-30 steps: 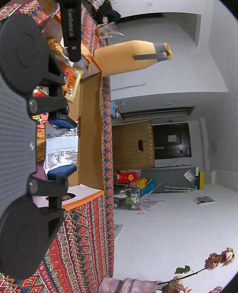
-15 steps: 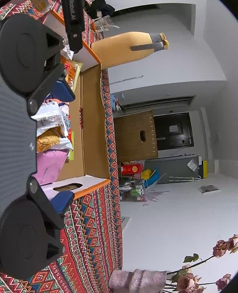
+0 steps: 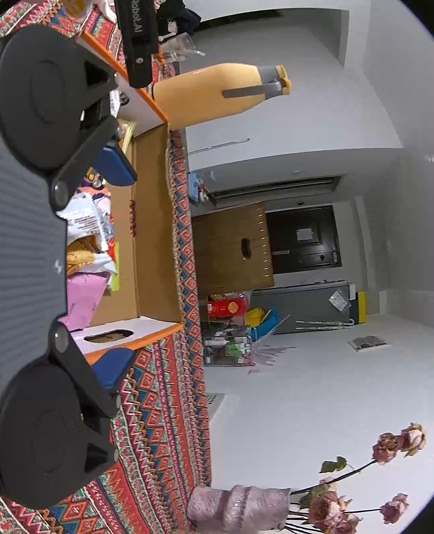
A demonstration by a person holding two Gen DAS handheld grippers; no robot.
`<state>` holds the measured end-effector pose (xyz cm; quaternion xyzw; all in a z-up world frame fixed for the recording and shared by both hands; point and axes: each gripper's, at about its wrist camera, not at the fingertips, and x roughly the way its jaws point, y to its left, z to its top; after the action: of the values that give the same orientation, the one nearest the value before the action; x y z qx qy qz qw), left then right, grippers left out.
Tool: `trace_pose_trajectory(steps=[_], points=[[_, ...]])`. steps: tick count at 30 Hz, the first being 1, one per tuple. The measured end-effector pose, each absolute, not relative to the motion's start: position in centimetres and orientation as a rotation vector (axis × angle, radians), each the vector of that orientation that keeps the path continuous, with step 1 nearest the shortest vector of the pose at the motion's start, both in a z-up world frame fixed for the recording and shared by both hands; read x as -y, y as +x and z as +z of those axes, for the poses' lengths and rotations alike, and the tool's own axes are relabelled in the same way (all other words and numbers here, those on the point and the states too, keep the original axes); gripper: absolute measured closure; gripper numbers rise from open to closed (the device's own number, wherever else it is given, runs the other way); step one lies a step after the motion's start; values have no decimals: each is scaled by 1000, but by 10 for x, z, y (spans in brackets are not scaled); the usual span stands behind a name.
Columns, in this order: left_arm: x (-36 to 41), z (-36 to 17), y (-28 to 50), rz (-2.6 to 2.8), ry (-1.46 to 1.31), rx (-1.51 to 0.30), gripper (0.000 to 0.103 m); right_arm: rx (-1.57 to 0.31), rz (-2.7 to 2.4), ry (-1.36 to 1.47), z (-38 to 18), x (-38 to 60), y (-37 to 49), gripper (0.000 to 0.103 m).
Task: Organize snacks
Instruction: 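Lower both packets into the box and open both grippers, then move both tools back toward the remaining packets in the pile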
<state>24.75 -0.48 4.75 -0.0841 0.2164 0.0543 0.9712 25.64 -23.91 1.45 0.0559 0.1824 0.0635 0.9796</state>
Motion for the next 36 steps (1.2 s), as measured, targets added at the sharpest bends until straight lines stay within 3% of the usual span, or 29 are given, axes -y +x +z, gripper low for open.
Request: trace_pose_trajectory(steps=[13, 36], points=[[-3, 56, 195, 59, -129, -452, 0, -357, 150, 79, 31, 247, 206, 0], [-11, -5, 151, 46, -40, -512, 0, -498, 158, 23, -23, 268, 141, 0]])
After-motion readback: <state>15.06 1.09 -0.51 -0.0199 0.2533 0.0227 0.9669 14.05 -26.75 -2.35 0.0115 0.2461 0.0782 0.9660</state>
